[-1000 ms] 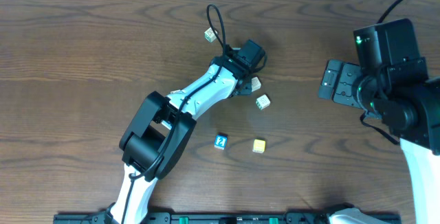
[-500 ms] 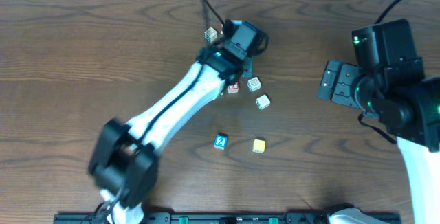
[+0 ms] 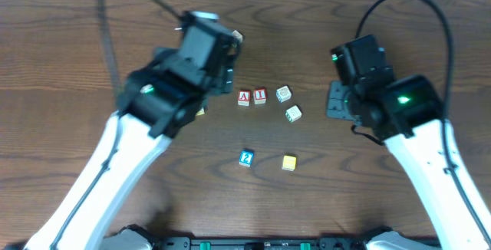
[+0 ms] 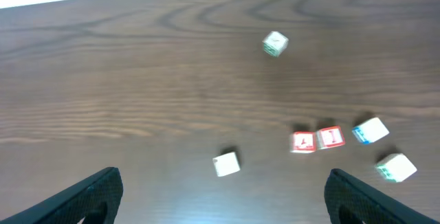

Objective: Spell out Ai2
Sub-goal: 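Release the 'I' block and raise both grippers over the blocks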

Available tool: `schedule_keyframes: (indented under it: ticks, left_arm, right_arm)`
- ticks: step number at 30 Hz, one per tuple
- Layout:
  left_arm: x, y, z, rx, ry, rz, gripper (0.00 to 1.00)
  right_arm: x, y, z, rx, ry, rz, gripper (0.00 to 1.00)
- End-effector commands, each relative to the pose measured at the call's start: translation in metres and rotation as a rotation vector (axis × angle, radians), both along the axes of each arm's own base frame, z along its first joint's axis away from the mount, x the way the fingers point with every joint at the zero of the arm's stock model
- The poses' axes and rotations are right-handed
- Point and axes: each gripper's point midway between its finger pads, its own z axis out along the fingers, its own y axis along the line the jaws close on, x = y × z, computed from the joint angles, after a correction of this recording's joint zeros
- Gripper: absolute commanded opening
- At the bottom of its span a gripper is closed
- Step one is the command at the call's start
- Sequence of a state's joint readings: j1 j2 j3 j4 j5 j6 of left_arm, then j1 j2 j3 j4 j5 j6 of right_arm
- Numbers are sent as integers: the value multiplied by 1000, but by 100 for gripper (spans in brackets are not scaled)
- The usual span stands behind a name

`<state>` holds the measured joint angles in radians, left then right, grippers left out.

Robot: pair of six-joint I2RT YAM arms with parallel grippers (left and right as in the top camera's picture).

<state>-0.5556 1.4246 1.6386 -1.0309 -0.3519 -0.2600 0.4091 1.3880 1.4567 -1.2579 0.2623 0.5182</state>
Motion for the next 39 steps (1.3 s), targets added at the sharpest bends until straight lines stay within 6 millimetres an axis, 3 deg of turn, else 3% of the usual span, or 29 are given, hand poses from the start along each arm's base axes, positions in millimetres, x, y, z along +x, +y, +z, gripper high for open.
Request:
schedule_keyframes:
  ticks: [1,5,10,17,29,39]
  left_arm:
    - [-15,28,31,-18,-72,47,95]
    - [-33,55,46,-38,-100,101,95]
    - [-43,77,43,-30,-69,165,95]
    - [-45,84,36,-11,-37,185,96]
    - [-44,82,37,-24,-41,184,95]
    - [-44,82,38,-33,-46,191,95]
  right_arm:
    - [3,16,-31,31,71,30,16]
    - [23,35,-67,44,143,78,12]
    - [45,52,-103,42,182,116,13]
    - [66,82,-140,89,197,198,11]
    - [70,112,-168,111,206,227,10]
    - [77,117,-178,126,196,222,11]
